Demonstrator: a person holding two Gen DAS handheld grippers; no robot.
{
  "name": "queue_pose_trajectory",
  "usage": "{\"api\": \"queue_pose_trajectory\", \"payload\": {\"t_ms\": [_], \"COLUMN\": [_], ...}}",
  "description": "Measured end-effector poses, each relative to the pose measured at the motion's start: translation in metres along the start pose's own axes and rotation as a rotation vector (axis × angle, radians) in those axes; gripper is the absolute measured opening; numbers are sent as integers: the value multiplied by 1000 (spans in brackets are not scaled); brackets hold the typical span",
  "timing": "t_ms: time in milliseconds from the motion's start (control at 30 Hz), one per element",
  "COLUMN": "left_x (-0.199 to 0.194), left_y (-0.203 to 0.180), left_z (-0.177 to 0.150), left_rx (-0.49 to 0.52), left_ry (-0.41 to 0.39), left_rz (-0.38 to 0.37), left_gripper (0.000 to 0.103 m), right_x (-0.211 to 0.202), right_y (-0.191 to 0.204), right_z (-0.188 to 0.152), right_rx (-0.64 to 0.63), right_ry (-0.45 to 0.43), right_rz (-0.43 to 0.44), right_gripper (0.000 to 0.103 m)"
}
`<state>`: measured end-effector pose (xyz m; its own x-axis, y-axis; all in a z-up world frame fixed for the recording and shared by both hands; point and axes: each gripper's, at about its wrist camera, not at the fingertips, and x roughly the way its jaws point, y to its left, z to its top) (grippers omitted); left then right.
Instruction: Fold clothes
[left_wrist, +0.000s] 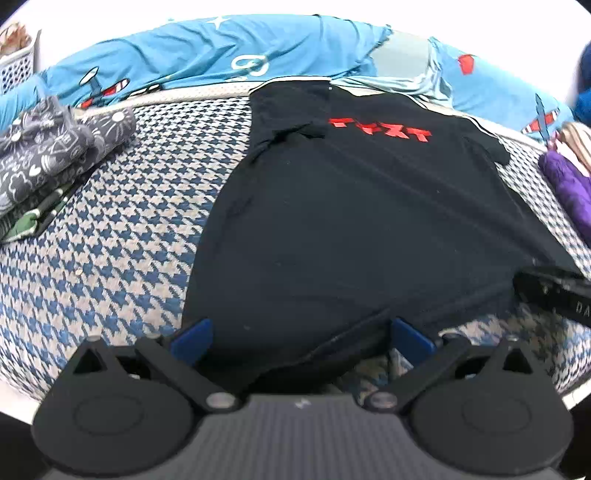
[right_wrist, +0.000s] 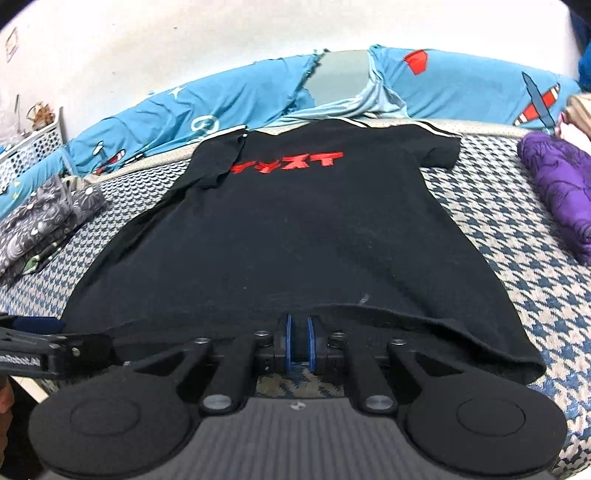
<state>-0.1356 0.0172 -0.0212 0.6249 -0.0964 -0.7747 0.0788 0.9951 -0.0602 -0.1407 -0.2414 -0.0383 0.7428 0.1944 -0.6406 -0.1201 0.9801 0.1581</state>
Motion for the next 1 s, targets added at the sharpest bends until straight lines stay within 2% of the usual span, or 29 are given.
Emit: {"api": "queue_pose_trajectory", "payload": {"t_ms": [267, 567, 733, 867, 1000], "left_x": [15, 20, 19, 13, -5], "left_y": [8, 1, 2, 4, 7], "left_z": [8, 7, 8, 8, 7], "left_rx": [-66, -55, -63, -73, -67], "left_ry": [22, 22, 19, 7, -36], "left_rz": [24, 45, 36, 21, -32], "left_gripper": [103, 103, 103, 103, 103], "right_x": [-9, -29, -33, -23, -17], "right_y": [1, 21, 31, 35, 36], "right_z": [-2, -15, -27, -34, -31], "right_rx": [-14, -129, -183, -206, -197], "right_ry": [-18, -23, 20, 56, 33], "right_rz": [-4, 51, 123, 124, 105], "right_gripper": [14, 15, 15, 15, 15]}}
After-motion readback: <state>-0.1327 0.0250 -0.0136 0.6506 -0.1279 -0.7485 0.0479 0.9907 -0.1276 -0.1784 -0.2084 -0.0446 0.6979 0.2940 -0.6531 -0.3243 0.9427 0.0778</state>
